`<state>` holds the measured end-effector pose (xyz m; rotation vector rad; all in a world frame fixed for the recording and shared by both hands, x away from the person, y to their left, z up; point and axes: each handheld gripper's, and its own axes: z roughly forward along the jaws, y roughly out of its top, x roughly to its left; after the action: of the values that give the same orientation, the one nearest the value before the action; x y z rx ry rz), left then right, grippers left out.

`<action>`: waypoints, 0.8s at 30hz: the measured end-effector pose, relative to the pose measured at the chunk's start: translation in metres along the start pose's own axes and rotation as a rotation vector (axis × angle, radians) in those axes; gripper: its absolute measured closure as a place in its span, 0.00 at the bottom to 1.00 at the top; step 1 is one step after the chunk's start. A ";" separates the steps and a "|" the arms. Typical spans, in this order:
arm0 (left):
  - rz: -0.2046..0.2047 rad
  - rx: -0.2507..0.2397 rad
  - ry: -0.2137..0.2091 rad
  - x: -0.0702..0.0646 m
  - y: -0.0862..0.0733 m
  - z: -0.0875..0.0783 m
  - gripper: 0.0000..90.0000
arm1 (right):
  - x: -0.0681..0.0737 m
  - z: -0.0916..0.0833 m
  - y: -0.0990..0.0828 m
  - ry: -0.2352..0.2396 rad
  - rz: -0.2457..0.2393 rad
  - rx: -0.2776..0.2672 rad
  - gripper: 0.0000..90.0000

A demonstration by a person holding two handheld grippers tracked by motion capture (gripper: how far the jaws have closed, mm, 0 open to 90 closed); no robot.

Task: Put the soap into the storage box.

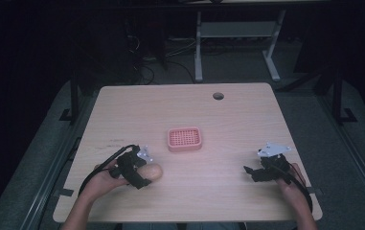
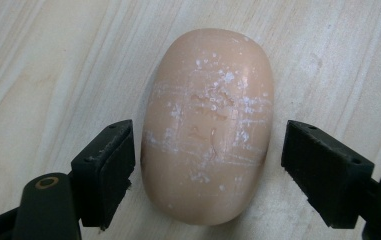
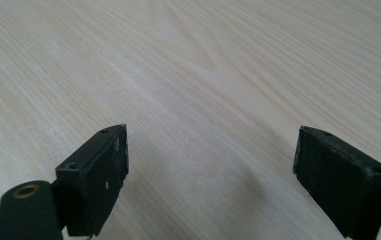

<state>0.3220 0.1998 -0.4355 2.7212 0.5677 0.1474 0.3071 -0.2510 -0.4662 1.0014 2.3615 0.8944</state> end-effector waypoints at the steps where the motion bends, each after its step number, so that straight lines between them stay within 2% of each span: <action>1: -0.004 -0.002 -0.001 0.000 0.000 0.001 0.24 | 0.000 0.000 0.000 0.001 -0.003 0.000 0.15; 24: 0.015 0.052 -0.033 0.003 0.011 0.013 0.27 | 0.000 0.000 0.000 0.004 -0.003 0.000 0.15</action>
<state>0.3312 0.1872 -0.4433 2.7738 0.5488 0.0931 0.3073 -0.2506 -0.4663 0.9962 2.3655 0.8962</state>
